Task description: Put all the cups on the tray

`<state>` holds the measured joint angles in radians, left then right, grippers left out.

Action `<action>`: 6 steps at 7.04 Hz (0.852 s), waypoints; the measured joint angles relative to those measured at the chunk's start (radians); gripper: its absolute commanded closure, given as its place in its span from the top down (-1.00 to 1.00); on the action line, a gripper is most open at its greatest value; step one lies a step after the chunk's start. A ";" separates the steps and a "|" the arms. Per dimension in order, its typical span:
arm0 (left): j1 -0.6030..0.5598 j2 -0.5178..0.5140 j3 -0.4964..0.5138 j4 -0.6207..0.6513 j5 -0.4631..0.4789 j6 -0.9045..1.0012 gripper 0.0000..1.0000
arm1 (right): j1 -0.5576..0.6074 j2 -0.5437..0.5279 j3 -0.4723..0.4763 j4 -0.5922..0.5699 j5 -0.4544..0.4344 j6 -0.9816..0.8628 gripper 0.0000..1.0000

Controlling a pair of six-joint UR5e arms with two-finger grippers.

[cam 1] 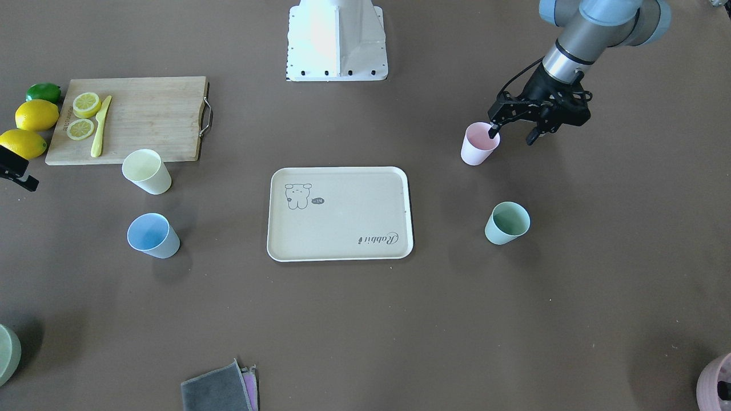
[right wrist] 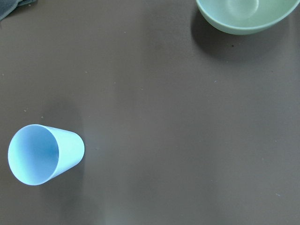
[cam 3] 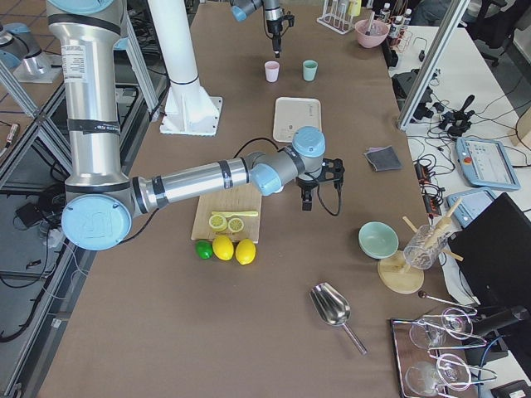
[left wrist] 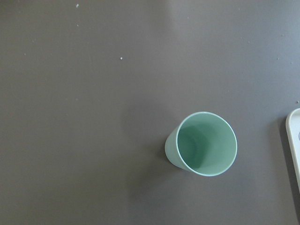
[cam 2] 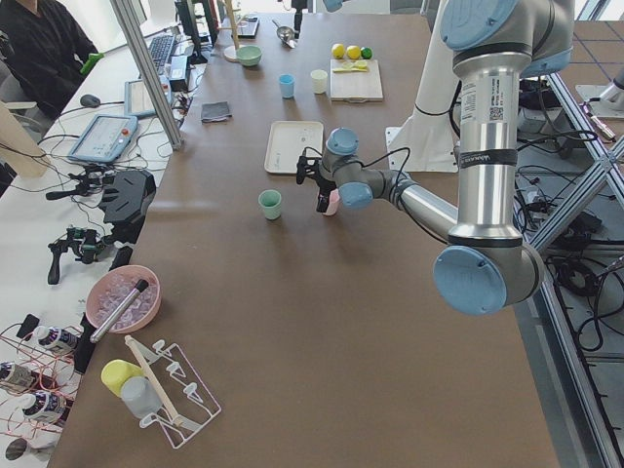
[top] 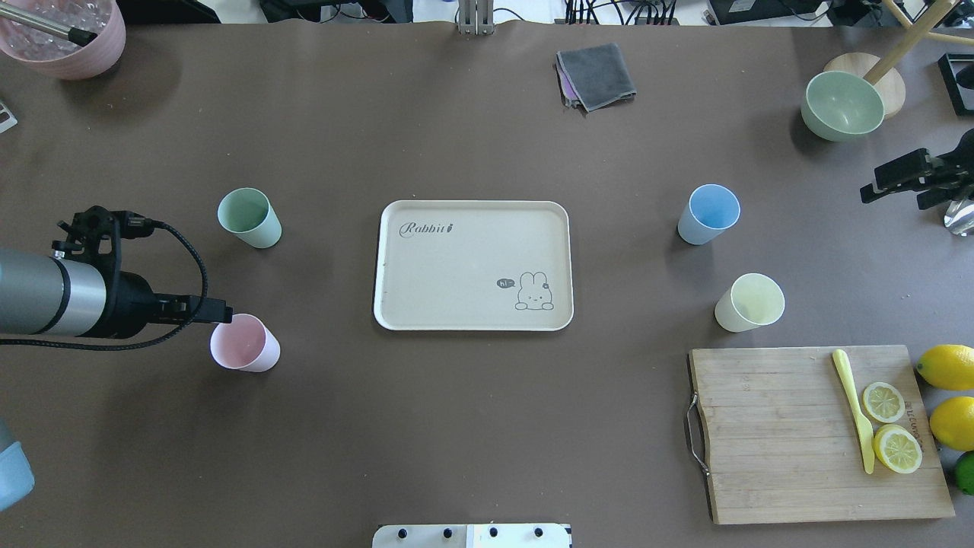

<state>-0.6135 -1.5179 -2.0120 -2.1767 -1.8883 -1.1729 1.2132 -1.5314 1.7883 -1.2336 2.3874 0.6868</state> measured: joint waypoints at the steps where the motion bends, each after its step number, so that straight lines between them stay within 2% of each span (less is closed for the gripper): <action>1: 0.030 0.002 0.002 0.000 0.024 -0.013 0.31 | -0.008 0.016 0.000 -0.012 0.000 0.011 1.00; 2: 0.042 0.001 0.008 0.000 0.033 -0.018 -0.22 | -0.011 0.026 -0.001 -0.028 -0.001 0.014 1.00; 3: 0.046 -0.004 0.024 -0.002 0.036 -0.018 -0.86 | -0.015 0.031 -0.001 -0.036 -0.005 0.015 1.00; 4: 0.051 -0.013 0.042 -0.005 0.037 -0.018 -1.00 | -0.023 0.032 -0.001 -0.039 -0.016 0.016 1.00; 6: 0.062 -0.031 0.057 -0.010 0.037 -0.018 -1.00 | -0.044 0.034 -0.005 -0.040 -0.038 0.016 0.98</action>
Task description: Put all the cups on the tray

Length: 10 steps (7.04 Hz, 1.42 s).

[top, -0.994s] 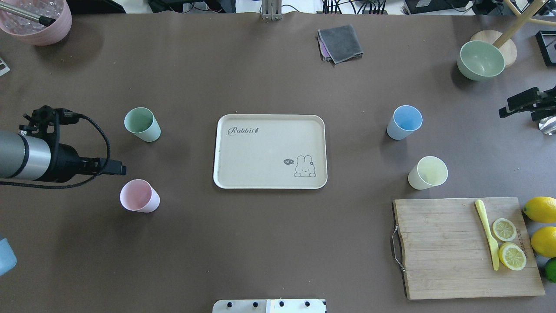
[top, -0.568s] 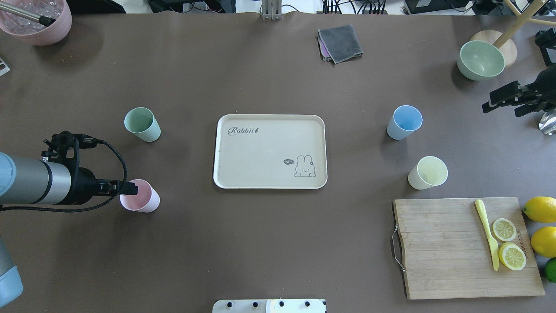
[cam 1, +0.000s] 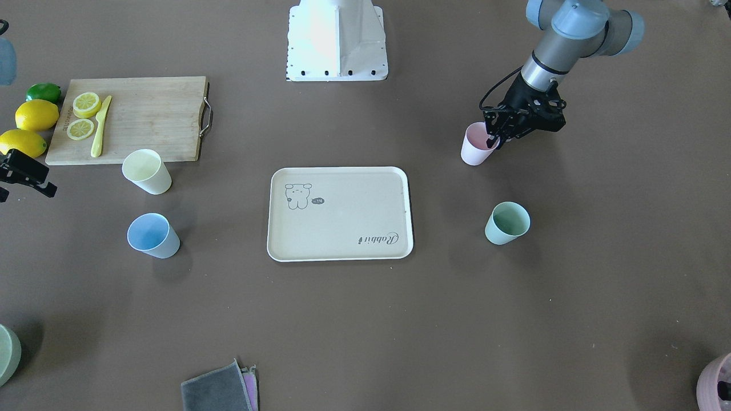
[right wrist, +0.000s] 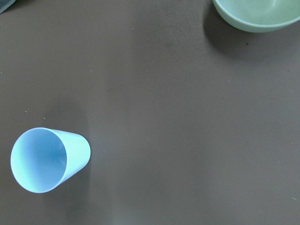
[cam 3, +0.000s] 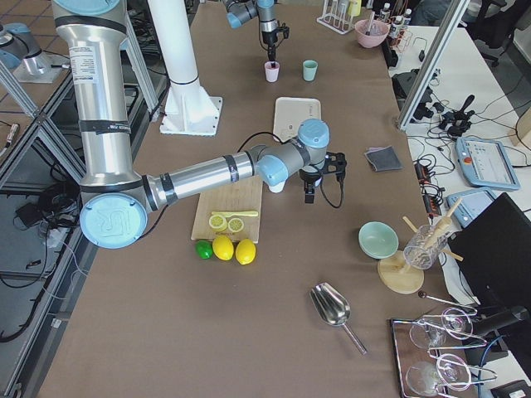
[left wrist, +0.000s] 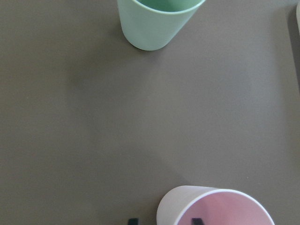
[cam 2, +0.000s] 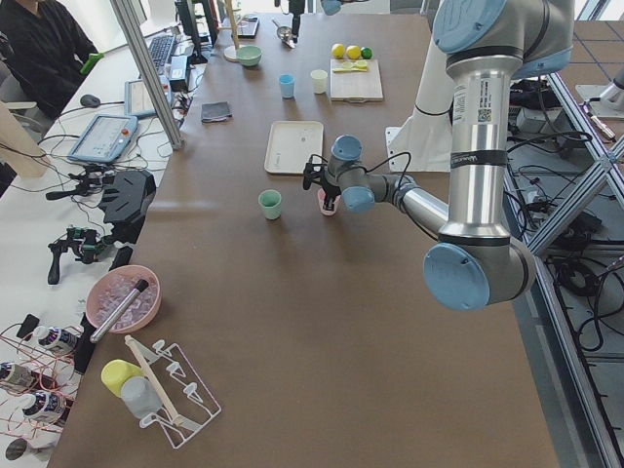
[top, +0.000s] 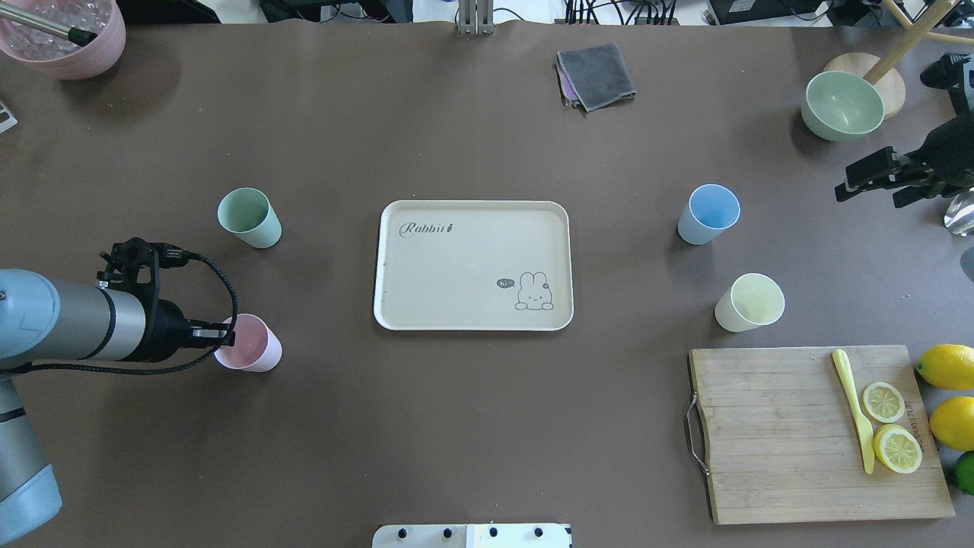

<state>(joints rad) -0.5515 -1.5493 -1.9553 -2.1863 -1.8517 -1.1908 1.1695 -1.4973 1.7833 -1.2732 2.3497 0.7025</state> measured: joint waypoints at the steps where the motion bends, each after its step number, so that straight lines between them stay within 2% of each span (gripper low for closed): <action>1: -0.003 -0.004 -0.011 0.001 -0.007 -0.002 -1.00 | -0.014 0.002 -0.002 0.000 -0.005 0.000 0.98; 3: -0.060 -0.043 -0.040 0.047 -0.097 -0.009 -1.00 | -0.059 0.009 -0.006 0.000 -0.027 0.000 0.98; 4: -0.093 -0.131 -0.042 0.145 -0.134 -0.011 -1.00 | -0.091 0.012 -0.008 0.002 -0.043 0.011 0.98; 6: -0.111 -0.334 -0.038 0.371 -0.147 -0.022 -1.00 | -0.149 0.010 0.012 0.010 -0.064 0.075 0.98; 7: -0.111 -0.389 -0.036 0.426 -0.147 -0.037 -1.00 | -0.178 0.002 0.026 0.011 -0.073 0.091 0.98; 10: -0.111 -0.446 -0.017 0.458 -0.147 -0.050 -1.00 | -0.263 -0.038 0.044 0.014 -0.110 0.101 0.98</action>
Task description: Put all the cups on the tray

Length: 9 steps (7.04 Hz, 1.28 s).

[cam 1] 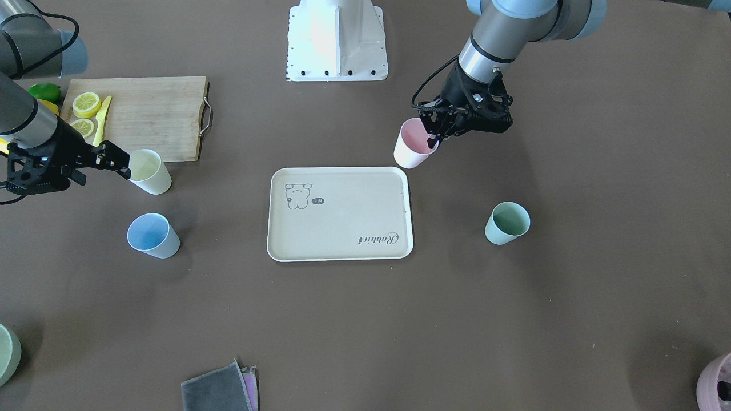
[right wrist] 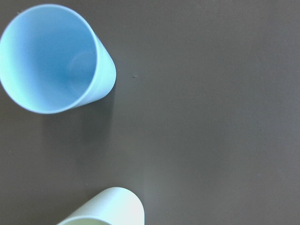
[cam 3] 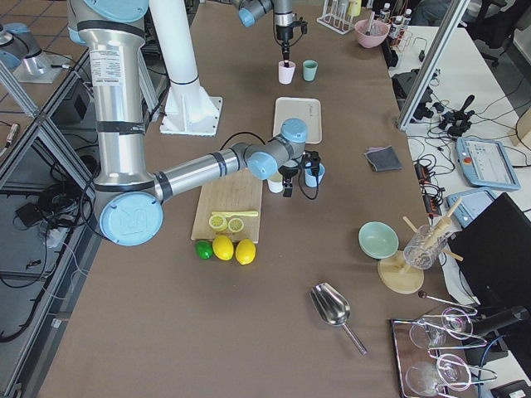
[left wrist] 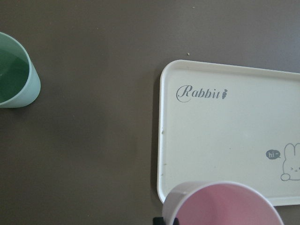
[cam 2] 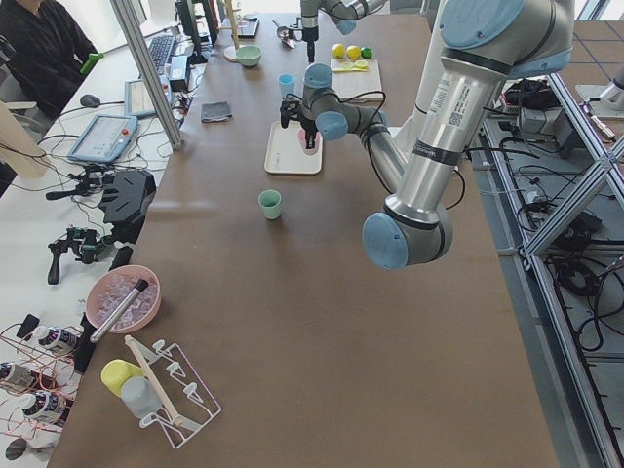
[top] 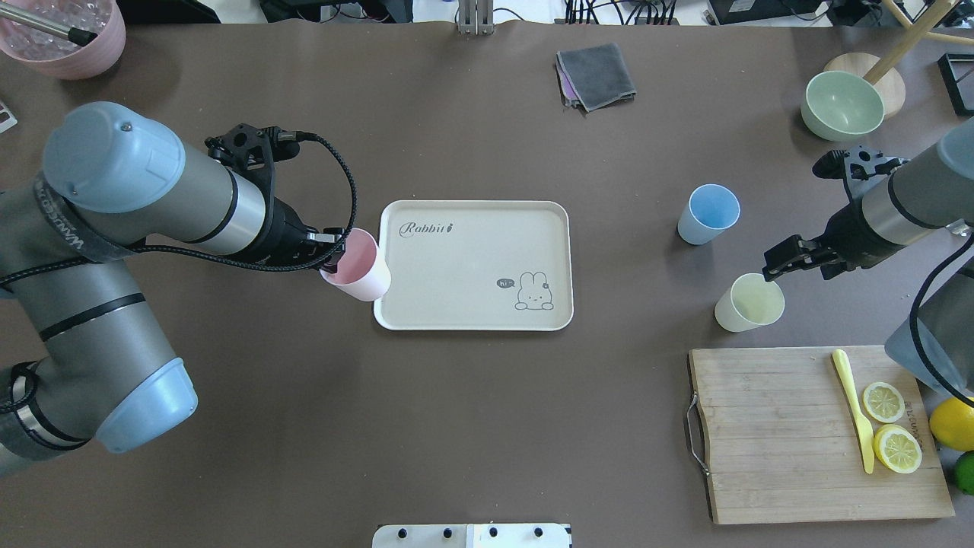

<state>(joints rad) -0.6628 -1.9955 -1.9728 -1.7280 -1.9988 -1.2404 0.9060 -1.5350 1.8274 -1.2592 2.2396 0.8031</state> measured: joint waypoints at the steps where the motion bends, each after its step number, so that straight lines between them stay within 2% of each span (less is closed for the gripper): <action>1: 0.000 -0.006 0.006 0.001 0.000 0.000 -1.00 | -0.020 -0.011 0.010 0.001 -0.003 0.001 0.98; 3: 0.009 -0.047 0.068 0.000 0.036 -0.001 -1.00 | -0.050 -0.023 0.021 0.001 -0.007 0.008 0.98; 7: 0.114 -0.117 0.169 -0.006 0.171 -0.040 -1.00 | -0.057 -0.024 0.022 0.000 -0.009 0.014 0.98; 9: 0.125 -0.136 0.211 -0.009 0.192 -0.061 -1.00 | -0.059 -0.023 0.019 0.000 -0.011 0.014 0.97</action>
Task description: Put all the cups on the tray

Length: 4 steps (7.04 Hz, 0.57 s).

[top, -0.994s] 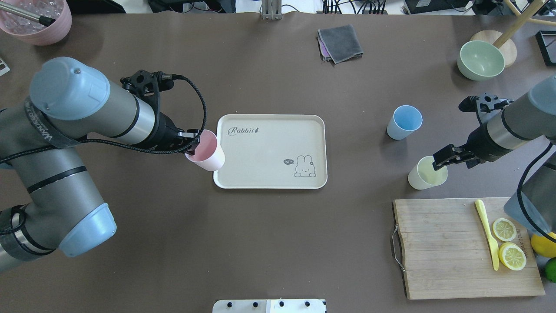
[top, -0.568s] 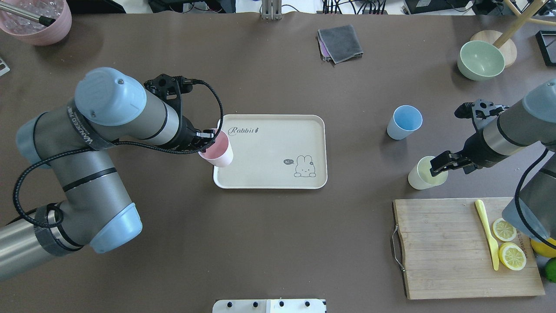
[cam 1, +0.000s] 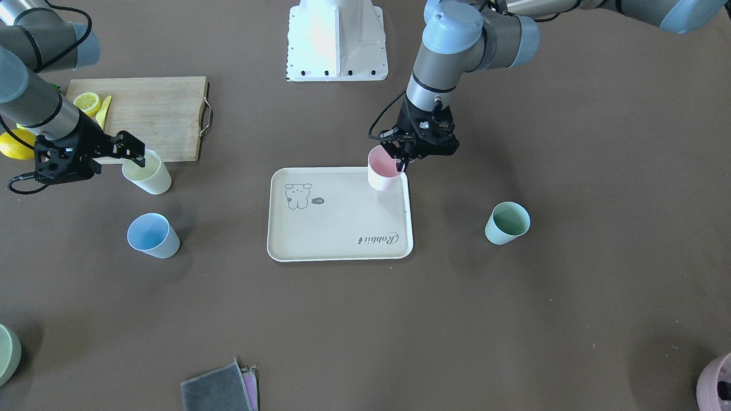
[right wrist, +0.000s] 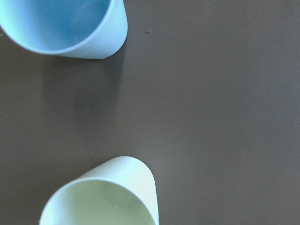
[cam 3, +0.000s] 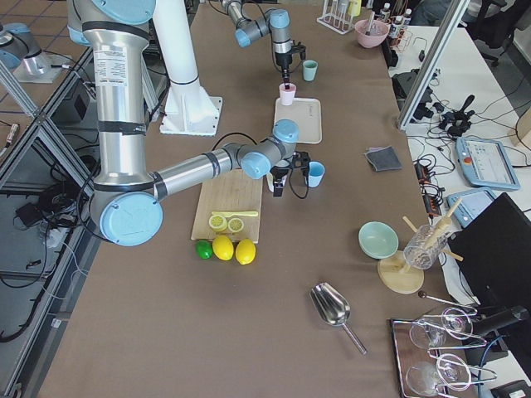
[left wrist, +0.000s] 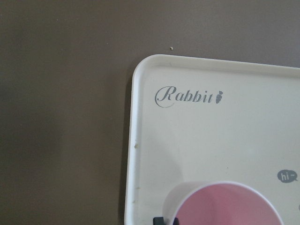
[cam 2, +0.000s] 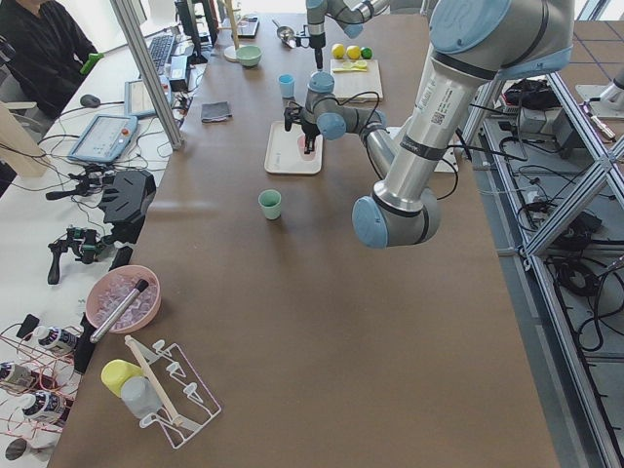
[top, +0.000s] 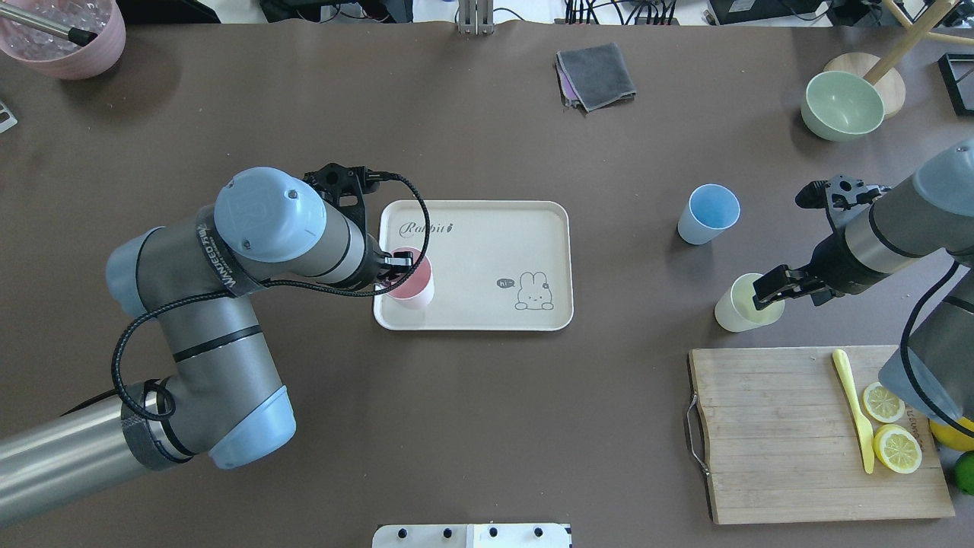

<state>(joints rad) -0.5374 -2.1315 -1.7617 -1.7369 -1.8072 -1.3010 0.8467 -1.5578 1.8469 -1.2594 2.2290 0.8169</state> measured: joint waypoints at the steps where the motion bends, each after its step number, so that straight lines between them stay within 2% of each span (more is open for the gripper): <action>1: 0.003 -0.003 0.019 -0.002 0.014 -0.002 -1.00 | -0.002 0.002 -0.001 0.000 -0.001 0.000 -0.09; 2: 0.005 -0.003 0.028 -0.003 0.020 -0.003 -1.00 | -0.005 0.006 -0.002 0.000 -0.002 0.003 -0.99; 4: 0.006 -0.002 0.033 -0.003 0.024 -0.003 -1.00 | -0.013 0.016 -0.005 0.000 -0.015 0.010 -1.00</action>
<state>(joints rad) -0.5310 -2.1339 -1.7289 -1.7395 -1.7834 -1.3038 0.8340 -1.5414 1.8417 -1.2597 2.2141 0.8268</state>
